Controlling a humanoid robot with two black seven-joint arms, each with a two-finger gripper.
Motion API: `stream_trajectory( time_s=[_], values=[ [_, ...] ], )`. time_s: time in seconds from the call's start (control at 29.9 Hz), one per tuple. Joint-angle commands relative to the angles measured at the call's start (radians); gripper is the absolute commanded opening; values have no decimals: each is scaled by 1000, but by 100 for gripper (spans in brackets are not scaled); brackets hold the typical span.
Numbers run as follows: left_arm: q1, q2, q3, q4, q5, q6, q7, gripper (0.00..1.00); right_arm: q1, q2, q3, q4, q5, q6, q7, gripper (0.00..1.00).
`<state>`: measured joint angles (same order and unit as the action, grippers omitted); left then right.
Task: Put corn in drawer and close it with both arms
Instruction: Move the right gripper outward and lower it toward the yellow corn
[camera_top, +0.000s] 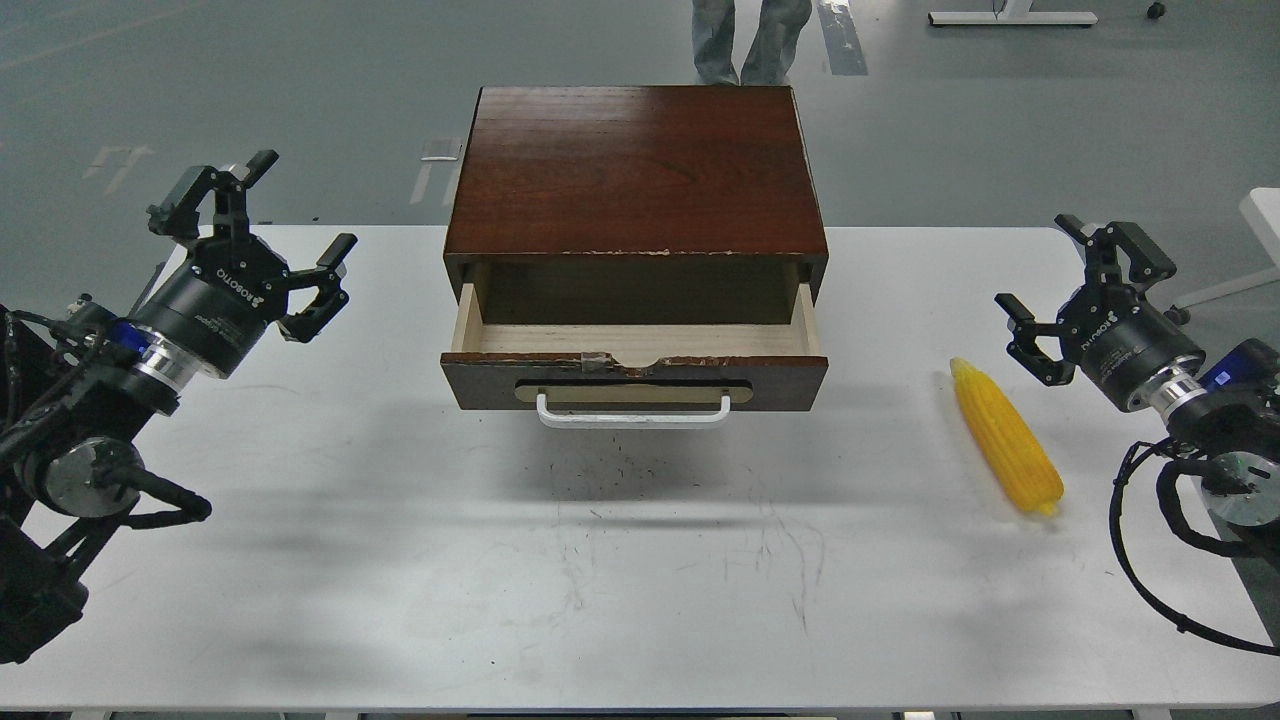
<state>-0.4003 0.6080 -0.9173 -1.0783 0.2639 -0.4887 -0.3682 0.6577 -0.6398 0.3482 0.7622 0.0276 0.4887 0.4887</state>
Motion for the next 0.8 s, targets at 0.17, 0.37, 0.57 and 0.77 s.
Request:
stream_trajectory(
  time_s=[0.17,0.37,0.57,0.77],
  values=[
    [-8,4,0,15,2,0,3,100,5,0,0,-1,0,0,0,100],
    [-9,7,2,43,3,0,5,100,3,-1,0,-1,0,0,0,100],
    [-11,0,8,43,15,0,-8,100,16,-17,0,9,-20,0,0,100],
    [-11,-7,9,31,14,0,-15,100,77,-139,-2,72,-182,0,0,100]
  ],
)
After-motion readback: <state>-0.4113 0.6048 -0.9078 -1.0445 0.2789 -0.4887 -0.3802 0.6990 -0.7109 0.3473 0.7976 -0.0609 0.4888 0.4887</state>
